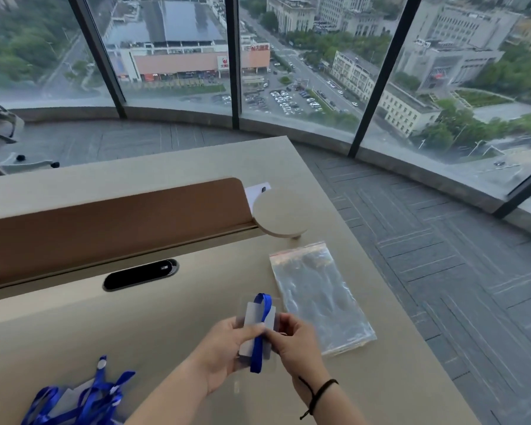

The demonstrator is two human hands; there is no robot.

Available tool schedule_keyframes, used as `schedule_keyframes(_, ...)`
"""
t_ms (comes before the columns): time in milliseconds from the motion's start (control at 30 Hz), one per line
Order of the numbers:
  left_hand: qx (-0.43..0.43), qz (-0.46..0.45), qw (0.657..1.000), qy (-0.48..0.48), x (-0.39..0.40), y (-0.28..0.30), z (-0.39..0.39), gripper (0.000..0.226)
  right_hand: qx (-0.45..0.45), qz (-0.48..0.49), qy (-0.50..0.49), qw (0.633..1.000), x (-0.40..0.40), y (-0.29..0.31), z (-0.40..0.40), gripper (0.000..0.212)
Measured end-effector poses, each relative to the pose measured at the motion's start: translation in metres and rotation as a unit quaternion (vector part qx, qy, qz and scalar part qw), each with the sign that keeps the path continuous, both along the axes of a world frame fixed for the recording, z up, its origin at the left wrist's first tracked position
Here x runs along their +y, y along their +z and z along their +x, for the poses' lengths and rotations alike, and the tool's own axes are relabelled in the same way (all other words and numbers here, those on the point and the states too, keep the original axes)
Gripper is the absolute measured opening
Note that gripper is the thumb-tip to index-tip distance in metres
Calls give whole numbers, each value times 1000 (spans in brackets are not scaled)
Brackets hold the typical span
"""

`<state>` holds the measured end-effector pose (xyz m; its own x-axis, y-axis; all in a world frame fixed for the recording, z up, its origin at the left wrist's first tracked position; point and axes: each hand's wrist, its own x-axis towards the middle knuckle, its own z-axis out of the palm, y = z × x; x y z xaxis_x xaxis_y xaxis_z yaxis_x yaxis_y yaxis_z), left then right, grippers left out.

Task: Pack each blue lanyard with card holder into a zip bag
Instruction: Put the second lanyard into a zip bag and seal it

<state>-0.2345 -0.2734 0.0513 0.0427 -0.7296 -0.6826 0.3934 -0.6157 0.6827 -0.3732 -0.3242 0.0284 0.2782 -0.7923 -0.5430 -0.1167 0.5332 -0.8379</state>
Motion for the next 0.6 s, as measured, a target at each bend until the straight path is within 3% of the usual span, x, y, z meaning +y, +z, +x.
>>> schedule_keyframes(267, -8, 58, 994, 97, -69, -28, -51, 22, 4, -8, 67, 998, -78, -29, -45, 48)
schedule_keyframes(400, 17, 103, 983, 150, -92, -52, -55, 23, 5, 20, 88, 996, -120, -54, -51, 48)
schedule_keyframes(600, 51, 123, 967, 217, -121, -84, -40, 26, 123, -23, 102, 987, -203, -94, -30, 45)
